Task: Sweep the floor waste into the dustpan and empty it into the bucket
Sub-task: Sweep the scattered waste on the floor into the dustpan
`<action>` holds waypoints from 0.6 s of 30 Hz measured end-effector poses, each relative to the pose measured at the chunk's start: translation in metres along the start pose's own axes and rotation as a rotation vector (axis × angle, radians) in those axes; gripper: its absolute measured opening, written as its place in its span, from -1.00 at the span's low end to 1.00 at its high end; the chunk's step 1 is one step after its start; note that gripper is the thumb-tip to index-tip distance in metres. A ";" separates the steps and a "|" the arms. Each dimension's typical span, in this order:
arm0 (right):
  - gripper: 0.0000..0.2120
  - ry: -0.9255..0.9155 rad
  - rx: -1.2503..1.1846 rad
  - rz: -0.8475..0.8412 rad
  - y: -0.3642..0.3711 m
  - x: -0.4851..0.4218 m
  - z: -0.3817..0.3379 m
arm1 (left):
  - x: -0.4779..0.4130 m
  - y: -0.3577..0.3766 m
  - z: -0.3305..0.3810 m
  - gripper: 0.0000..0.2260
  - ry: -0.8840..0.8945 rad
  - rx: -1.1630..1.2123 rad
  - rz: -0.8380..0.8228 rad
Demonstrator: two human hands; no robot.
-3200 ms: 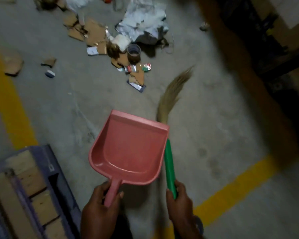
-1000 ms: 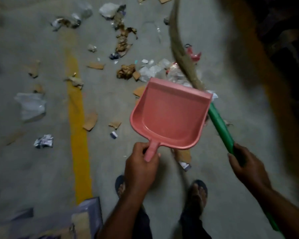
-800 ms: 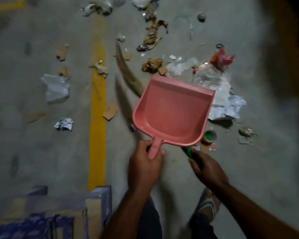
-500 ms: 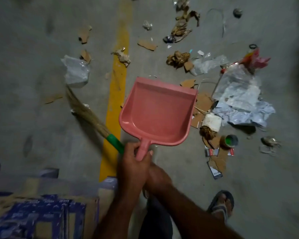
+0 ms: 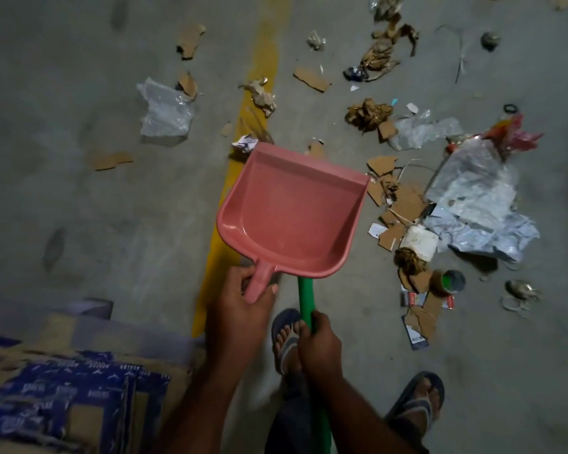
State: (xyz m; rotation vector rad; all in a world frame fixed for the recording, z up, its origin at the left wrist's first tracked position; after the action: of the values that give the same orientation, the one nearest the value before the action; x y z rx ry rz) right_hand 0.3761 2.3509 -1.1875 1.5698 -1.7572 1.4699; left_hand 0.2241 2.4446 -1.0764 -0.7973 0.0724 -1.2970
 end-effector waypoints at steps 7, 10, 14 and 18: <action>-0.61 -0.110 0.045 0.035 -0.009 0.026 0.009 | -0.003 -0.018 0.004 -0.71 0.023 -0.019 0.032; -0.56 -0.217 0.172 -0.085 0.002 0.033 0.010 | -0.004 -0.032 0.000 -0.73 0.020 -0.053 0.085; -0.53 -0.248 0.315 -0.287 0.012 0.030 0.030 | -0.003 -0.047 -0.014 -0.72 0.006 -0.108 0.119; -0.64 -0.096 0.297 -0.221 -0.016 0.029 0.077 | 0.018 -0.054 -0.031 -0.72 0.004 -0.138 0.156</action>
State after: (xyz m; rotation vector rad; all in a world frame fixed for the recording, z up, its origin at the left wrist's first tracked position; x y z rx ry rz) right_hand 0.4085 2.2737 -1.1875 1.9418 -1.4048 1.6222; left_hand 0.1703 2.4113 -1.0627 -0.8892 0.2254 -1.1549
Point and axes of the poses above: each hand's wrist, its own x-axis away from the middle knuckle, its own y-axis out of the palm, z = x × y, the point moved 6 cm from there along -x, towards the middle knuckle
